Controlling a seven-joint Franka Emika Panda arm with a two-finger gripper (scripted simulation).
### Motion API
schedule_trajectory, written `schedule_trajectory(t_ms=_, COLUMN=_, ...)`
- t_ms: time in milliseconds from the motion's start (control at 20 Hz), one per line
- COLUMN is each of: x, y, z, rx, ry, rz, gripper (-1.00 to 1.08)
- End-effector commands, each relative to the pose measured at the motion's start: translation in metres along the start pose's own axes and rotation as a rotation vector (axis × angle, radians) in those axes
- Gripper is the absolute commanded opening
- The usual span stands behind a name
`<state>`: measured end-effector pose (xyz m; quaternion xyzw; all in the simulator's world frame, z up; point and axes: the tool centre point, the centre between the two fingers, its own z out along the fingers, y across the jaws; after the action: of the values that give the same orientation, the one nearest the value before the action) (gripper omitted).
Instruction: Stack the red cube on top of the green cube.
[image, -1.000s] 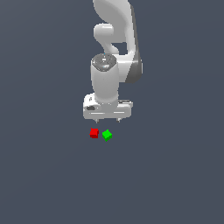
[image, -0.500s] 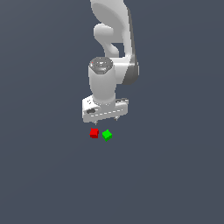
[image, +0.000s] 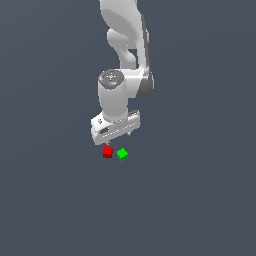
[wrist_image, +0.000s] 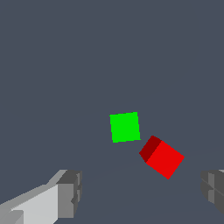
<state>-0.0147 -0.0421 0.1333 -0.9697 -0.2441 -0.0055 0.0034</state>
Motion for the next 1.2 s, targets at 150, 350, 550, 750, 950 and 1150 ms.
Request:
schedule_trajectory(t_ms=150, x=-0.007, y=0.006, z=0.009, rx=0.001, ry=-0.002, rz=-0.138, gripper=1.00)
schedule_trajectory(t_ms=350, x=-0.011, y=0.011, z=0.016, rx=0.001, ry=-0.003, rz=-0.238, gripper=1.00)
schedule_trajectory(t_ms=550, x=-0.015, y=0.017, z=0.022, rx=0.001, ry=-0.004, rz=-0.339, gripper=1.00)
schedule_trajectory(t_ms=750, x=-0.018, y=0.023, z=0.029, rx=0.002, ry=-0.005, rz=-0.441, gripper=1.00)
schedule_trajectory(t_ms=950, x=-0.020, y=0.029, z=0.036, rx=0.002, ry=-0.007, rz=-0.544, gripper=1.00)
schedule_trajectory(t_ms=1150, x=-0.022, y=0.036, z=0.043, rx=0.002, ry=-0.008, rz=-0.649, gripper=1.00)
